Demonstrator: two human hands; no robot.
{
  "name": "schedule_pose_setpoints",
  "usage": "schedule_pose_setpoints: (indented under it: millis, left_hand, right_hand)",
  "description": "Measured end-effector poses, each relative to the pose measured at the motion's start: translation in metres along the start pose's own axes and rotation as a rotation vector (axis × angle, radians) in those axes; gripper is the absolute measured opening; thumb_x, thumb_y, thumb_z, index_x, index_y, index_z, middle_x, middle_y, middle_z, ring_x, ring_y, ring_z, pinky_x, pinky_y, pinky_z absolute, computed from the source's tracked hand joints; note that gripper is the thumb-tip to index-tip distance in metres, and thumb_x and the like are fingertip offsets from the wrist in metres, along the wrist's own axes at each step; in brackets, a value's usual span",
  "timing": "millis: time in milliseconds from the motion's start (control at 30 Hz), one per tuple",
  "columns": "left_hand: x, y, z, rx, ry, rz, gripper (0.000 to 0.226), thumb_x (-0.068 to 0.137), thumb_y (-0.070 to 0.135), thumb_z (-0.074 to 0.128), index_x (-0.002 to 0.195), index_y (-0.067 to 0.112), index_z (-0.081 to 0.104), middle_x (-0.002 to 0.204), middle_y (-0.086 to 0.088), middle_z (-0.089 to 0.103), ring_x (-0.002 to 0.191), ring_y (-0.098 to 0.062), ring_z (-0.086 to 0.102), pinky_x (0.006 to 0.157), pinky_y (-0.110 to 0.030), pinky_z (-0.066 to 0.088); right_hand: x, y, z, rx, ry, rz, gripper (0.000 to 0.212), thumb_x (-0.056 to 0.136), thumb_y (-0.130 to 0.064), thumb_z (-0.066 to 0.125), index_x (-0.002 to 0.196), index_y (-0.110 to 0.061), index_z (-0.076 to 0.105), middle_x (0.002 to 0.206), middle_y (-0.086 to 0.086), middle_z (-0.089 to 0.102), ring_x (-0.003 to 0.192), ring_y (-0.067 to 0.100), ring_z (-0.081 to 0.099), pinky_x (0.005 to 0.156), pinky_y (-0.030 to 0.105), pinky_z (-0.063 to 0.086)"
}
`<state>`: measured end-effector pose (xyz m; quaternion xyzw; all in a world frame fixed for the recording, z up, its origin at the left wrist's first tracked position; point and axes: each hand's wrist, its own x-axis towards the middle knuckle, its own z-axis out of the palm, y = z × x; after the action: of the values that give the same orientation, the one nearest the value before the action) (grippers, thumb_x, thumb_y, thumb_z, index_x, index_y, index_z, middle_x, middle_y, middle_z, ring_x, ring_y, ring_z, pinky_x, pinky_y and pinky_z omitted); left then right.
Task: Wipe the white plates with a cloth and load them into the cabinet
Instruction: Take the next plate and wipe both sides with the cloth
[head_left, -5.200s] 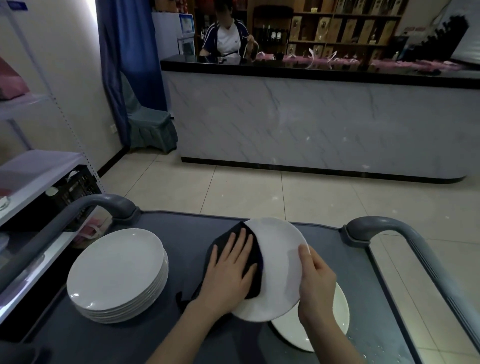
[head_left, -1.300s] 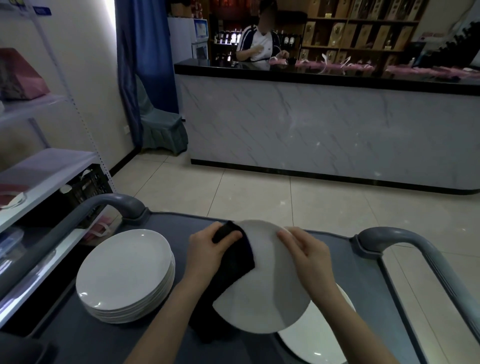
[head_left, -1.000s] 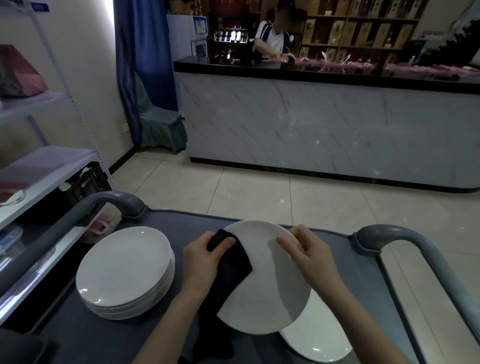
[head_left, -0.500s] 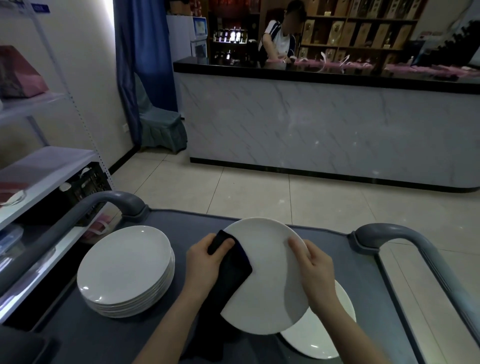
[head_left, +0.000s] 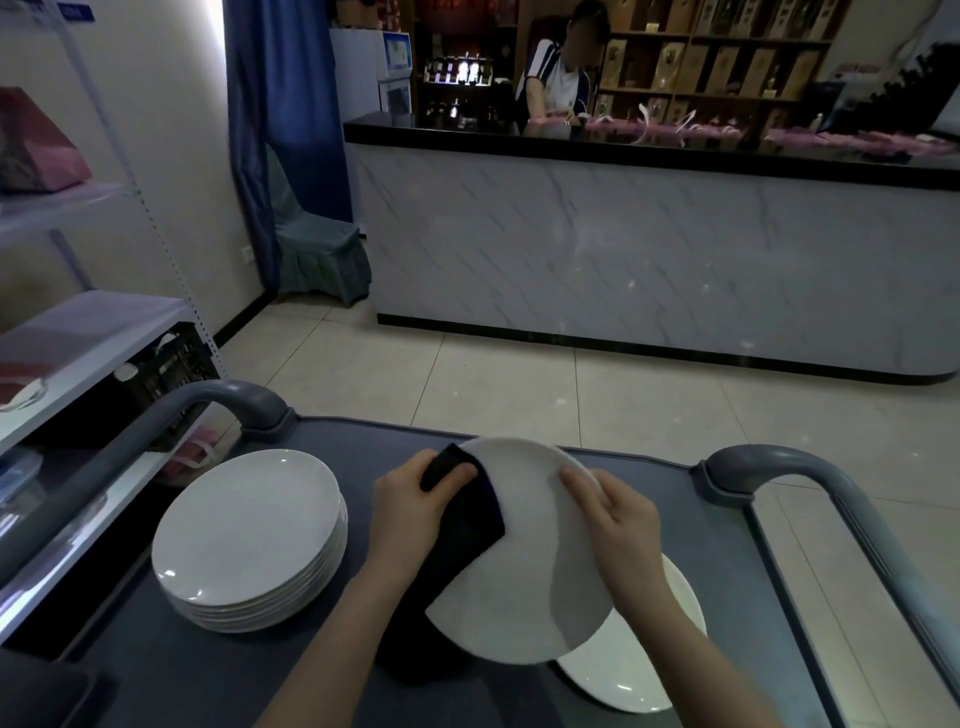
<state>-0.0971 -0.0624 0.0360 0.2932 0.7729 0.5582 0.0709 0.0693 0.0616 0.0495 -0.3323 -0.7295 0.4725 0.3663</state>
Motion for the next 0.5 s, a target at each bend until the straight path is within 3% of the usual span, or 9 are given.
schedule_pose_setpoints:
  millis: [67,133,267,367,433,500]
  left_hand:
    - [-0.008,-0.007,-0.001,-0.1,0.067,-0.145,0.032,0.086,0.033,0.071,0.069,0.007,0.061,0.066,-0.009,0.063,0.059,-0.01,0.049,0.052,-0.02,0.037]
    - [-0.017,-0.016,-0.002,-0.147,0.072,-0.192,0.034,0.088,0.032,0.069,0.068,0.006,0.061,0.067,-0.013,0.063,0.059,-0.012,0.048,0.051,-0.019,0.037]
    - [-0.012,-0.014,-0.009,-0.14,0.04,-0.101,0.027,0.087,0.029,0.072,0.063,0.02,0.063,0.063,0.0,0.064,0.056,-0.004,0.051,0.052,-0.016,0.039]
    - [-0.002,0.001,-0.006,-0.04,-0.136,0.105,0.03,0.08,0.036,0.074,0.057,0.03,0.056,0.054,0.012,0.056,0.052,0.002,0.048,0.052,-0.014,0.035]
    - [0.002,0.009,-0.001,0.012,-0.227,0.18,0.022,0.075,0.041,0.072,0.059,0.034,0.058,0.056,0.011,0.058,0.054,0.003,0.05,0.054,-0.013,0.035]
    - [0.003,0.008,0.0,0.003,-0.227,0.174,0.023,0.077,0.038,0.074,0.061,0.031,0.058,0.056,0.01,0.056,0.053,0.002,0.048,0.053,-0.014,0.035]
  right_hand:
    - [-0.006,0.005,0.006,0.121,0.115,0.169,0.045,0.09,-0.045,0.061,0.06,-0.015,0.048,0.055,-0.01,0.042,0.052,0.006,0.037,0.054,0.023,0.033]
    - [-0.01,0.01,0.006,0.122,0.088,0.197,0.047,0.086,-0.052,0.057,0.063,-0.013,0.045,0.057,-0.008,0.041,0.053,0.007,0.037,0.055,0.024,0.033]
    - [0.005,0.001,-0.012,-0.101,-0.167,0.001,0.028,0.089,-0.048,0.063,0.068,-0.029,0.06,0.064,-0.016,0.06,0.059,0.0,0.051,0.056,0.013,0.039]
    - [0.022,-0.015,-0.013,-0.302,-0.386,-0.106,0.01,0.091,-0.043,0.063,0.082,-0.038,0.064,0.077,-0.021,0.066,0.074,-0.003,0.06,0.063,0.013,0.044]
    - [0.026,-0.022,-0.007,-0.377,-0.449,-0.193,0.022,0.094,-0.042,0.059,0.073,-0.036,0.059,0.068,-0.019,0.062,0.067,-0.002,0.056,0.06,0.014,0.04]
    - [0.026,-0.021,-0.005,-0.361,-0.392,-0.26,0.033,0.096,-0.039,0.058,0.065,-0.025,0.056,0.062,-0.008,0.055,0.058,0.001,0.047,0.055,0.016,0.034]
